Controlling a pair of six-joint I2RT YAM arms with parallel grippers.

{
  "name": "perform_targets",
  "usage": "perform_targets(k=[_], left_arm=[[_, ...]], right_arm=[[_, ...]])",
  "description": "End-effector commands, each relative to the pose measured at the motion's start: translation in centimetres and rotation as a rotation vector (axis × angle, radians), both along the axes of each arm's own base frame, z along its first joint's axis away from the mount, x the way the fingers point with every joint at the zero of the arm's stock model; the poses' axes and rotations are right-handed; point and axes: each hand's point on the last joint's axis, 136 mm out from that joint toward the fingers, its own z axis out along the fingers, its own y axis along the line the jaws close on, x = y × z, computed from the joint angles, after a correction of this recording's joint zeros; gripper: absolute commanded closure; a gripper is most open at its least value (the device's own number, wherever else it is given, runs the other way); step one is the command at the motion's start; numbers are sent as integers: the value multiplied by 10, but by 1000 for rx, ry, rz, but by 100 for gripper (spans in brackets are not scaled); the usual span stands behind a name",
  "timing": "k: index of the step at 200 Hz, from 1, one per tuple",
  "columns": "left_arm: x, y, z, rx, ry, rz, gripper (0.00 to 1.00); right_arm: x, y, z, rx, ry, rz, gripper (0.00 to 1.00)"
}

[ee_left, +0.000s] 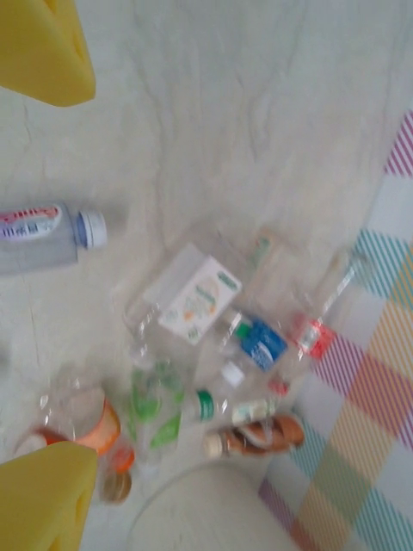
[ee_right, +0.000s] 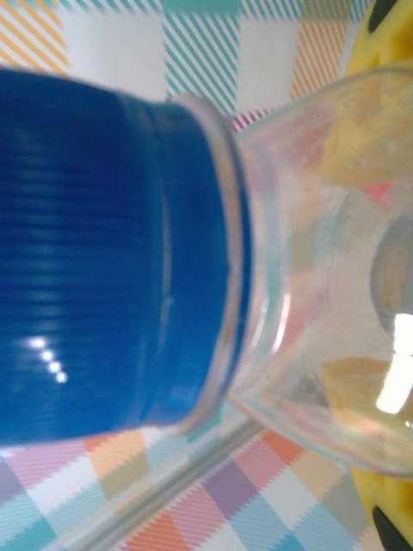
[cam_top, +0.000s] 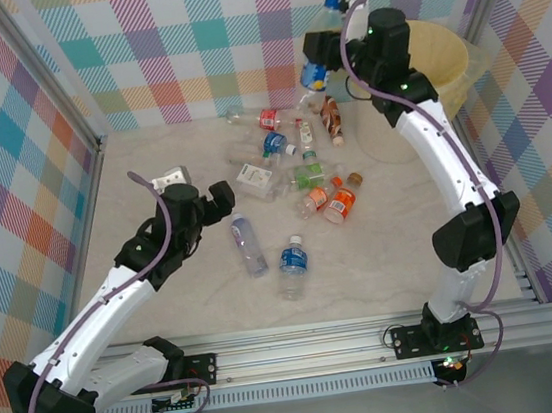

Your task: Put the plastic bottles in the bin

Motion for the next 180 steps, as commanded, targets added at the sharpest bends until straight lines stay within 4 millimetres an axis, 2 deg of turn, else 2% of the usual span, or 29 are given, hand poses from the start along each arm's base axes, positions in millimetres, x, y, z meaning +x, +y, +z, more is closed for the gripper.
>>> perform_targets(k=[1, 32, 53, 78, 101, 128, 155, 180], left_arm=[[-8, 21, -23, 56, 61, 118, 0], [-6, 20, -37, 73, 92, 120, 0], [-5, 22, -42, 86, 103, 136, 0], [-3, 22, -48, 97, 118, 145, 0], [-3, 23, -54, 109, 140, 161, 0], [-4, 23, -60, 105, 157, 164, 0], [-5, 20, -70, 100, 193, 162, 0], [-9, 18, -80, 88, 230, 155, 0]], right_arm=[[19, -39, 23, -28, -59, -121, 55], [51, -97, 38, -58, -73, -283, 56], [67, -130, 38, -94, -75, -371, 55], [81, -170, 24, -175, -58, -523, 55], [91, -204, 0, -233, -4, -621, 54], [101, -222, -31, -285, 64, -643, 53], [107, -221, -67, -307, 164, -601, 51], [109, -221, -92, -330, 236, -581, 50]])
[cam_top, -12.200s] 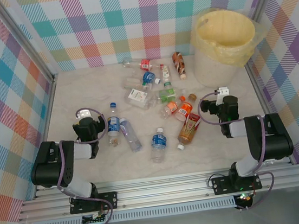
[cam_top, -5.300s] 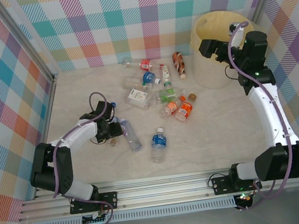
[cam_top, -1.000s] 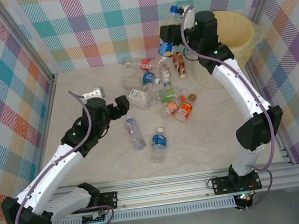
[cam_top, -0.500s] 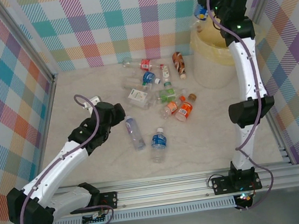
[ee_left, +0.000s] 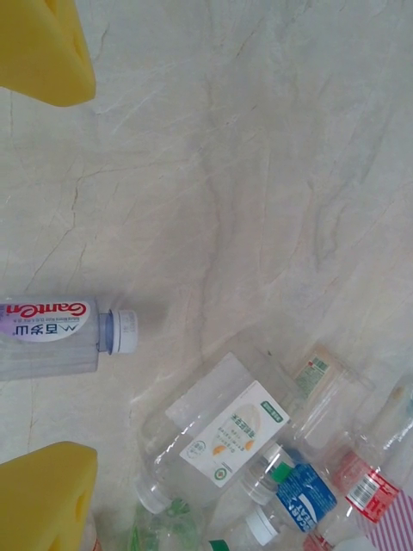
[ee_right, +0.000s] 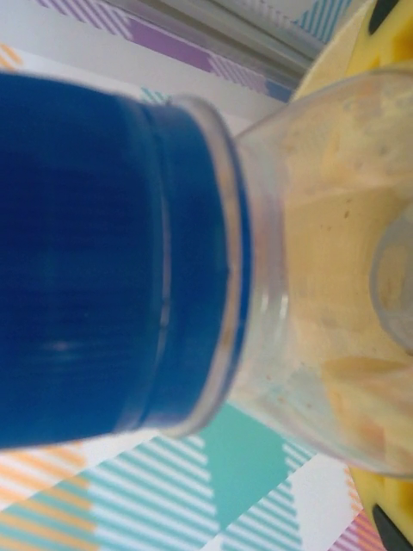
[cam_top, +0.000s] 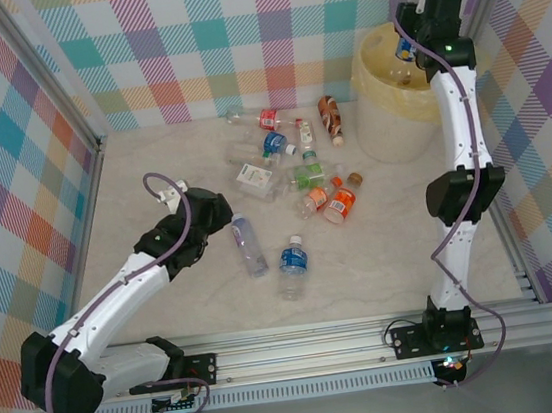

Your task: Put the plastic bottles in the bin

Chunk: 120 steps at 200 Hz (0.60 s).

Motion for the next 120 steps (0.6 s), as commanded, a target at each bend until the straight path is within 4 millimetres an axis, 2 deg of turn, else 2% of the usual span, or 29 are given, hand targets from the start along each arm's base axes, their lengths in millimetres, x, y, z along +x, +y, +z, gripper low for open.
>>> perform_targets(k=[1, 27, 49, 78, 102, 120], left_arm=[[-10, -3, -18, -5, 66, -4, 0], [-13, -11, -29, -37, 100, -33, 0], [-16, -13, -37, -57, 131, -28, 0], [-20, -19, -56, -81, 188, -35, 0], [-21, -26, -71, -100, 231, -50, 0], [-21, -33, -80, -106, 269, -68, 0]], right_arm=[[1, 2, -32, -19, 103, 20, 50], [1, 3, -61, -19, 188, 26, 48], [1, -4, -83, -34, 255, -10, 46], [-2, -3, -104, -23, 322, -11, 40], [-7, 0, -101, 8, 328, 0, 27], [-12, 2, -88, 19, 306, 9, 17]])
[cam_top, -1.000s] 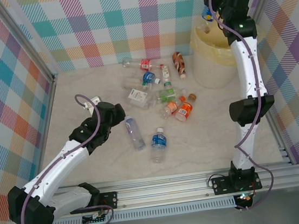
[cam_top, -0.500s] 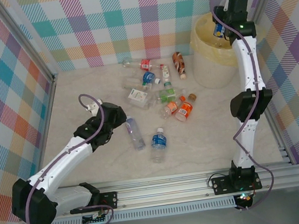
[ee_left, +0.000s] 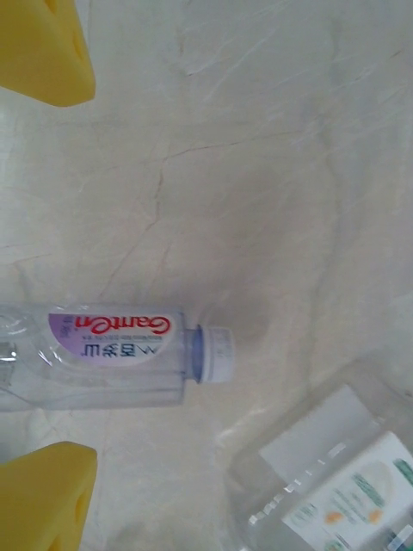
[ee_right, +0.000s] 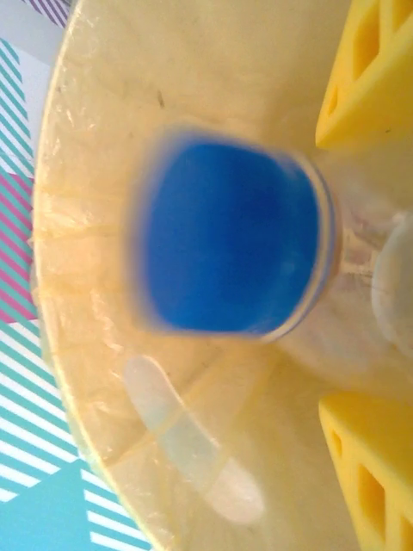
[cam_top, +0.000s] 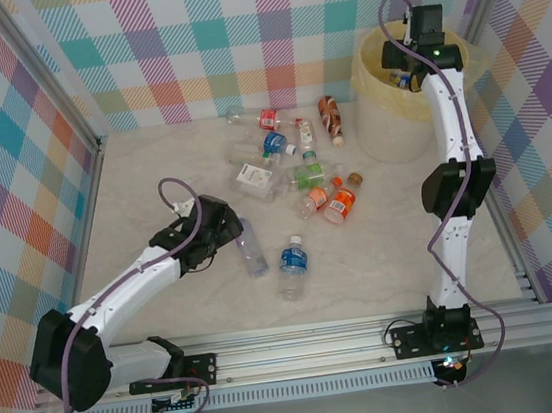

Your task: Put the plastic bottles in the bin

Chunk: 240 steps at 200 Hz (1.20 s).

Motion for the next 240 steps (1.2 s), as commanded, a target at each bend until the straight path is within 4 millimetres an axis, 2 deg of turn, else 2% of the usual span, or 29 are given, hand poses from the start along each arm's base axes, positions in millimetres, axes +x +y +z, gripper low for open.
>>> perform_targets(k=[1, 37, 96, 143, 169, 206, 240], left_arm=[[-5, -13, -16, -34, 59, -28, 0], [-5, -17, -26, -32, 99, -36, 0], [-5, -18, -26, -46, 89, -37, 0], [-6, -24, -31, -81, 112, -35, 0], [-8, -29, -38, -96, 149, -25, 0], [-14, -38, -50, -119, 215, -33, 0], [-23, -53, -56, -136, 240, -99, 0]], right_arm=[[-10, 3, 16, 26, -15, 4, 17], [-21, 7, 38, 51, -49, 15, 0], [-53, 29, 76, 182, -122, 80, 0], [-98, 54, 93, 322, -192, 174, 0], [-132, 78, 91, 423, -204, 275, 0], [-184, 122, 73, 616, -221, 466, 0], [-223, 158, 56, 660, -205, 606, 0]])
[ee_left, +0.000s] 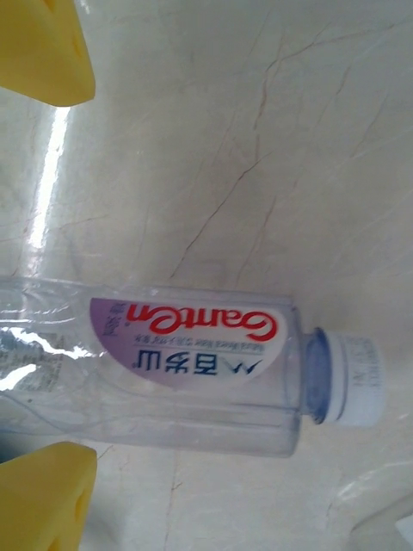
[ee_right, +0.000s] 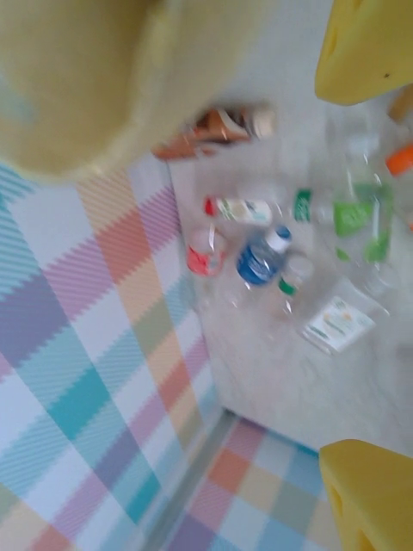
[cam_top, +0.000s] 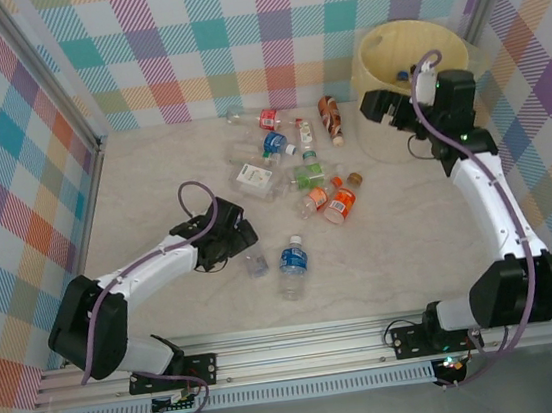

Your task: Put the plastic bottles in the bin

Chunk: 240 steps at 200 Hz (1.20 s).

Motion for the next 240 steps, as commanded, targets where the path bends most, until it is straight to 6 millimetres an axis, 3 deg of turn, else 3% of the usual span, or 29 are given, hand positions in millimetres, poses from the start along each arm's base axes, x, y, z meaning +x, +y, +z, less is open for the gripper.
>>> perform_targets(k=[1, 22, 47, 167, 240], left_arm=[[-8, -19, -2, -41, 26, -54, 0], [-12, -32, -4, -48, 23, -104, 0], [-18, -32, -11, 0, 33, -94, 0], [-21, -49, -30, 152, 16, -166, 13], [-22, -57, -48, 143, 45, -191, 31]], right_arm=[[-26, 36, 25, 75, -120, 165, 0], [-45, 55, 16, 69, -155, 226, 0], [-54, 67, 8, 64, -180, 256, 0], [-46, 66, 1, 75, -178, 210, 0], [-53, 81, -1, 87, -162, 279, 0]])
